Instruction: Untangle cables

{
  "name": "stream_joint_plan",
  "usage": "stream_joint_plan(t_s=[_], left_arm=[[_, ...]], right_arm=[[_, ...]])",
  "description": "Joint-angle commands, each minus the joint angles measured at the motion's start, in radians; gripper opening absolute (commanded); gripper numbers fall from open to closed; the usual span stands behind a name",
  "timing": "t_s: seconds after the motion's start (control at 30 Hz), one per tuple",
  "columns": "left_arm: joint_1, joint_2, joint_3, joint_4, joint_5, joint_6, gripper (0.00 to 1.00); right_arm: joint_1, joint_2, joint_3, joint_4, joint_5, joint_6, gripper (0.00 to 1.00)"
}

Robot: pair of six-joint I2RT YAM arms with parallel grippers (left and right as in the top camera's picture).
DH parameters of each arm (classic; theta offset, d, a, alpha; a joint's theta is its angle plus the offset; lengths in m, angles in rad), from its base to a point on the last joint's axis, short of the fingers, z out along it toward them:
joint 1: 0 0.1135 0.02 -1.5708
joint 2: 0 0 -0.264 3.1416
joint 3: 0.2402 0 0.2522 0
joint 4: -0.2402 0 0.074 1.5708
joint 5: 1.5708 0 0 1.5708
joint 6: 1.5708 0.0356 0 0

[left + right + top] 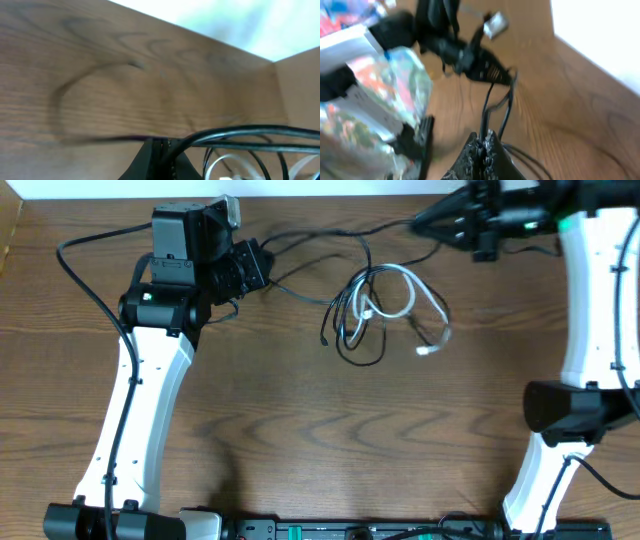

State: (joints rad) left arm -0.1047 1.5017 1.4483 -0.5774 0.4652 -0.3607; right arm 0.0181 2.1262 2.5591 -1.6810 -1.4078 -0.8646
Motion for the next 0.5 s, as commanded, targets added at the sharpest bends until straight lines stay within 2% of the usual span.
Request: stream_joint_plan(t_s=[0.0, 0.2, 0.33, 0.47], left_arm=[[0.010, -0.011, 0.026, -0.027, -0.068, 0.092, 0.07], [0.010, -0.011, 0.026, -0.055, -0.093, 0.118, 0.07], [0.010, -0.011, 0.026, -0.054, -0.092, 0.124, 0.07], [0.009, -0.011, 0.026, -0.054, -0.072, 0.124, 0.07]], right_arm=[[-0.092, -0.011, 0.014, 0.026, -0.130, 0.106, 0.01], [-0.185, -0.010, 0.014, 0.138, 0.131, 0.361, 0.01], [-0.192, -0.010, 0.013, 0.222, 0.492, 0.607, 0.01], [-0.156, -0.008, 0.012, 0.227, 0.562, 0.586, 0.01]])
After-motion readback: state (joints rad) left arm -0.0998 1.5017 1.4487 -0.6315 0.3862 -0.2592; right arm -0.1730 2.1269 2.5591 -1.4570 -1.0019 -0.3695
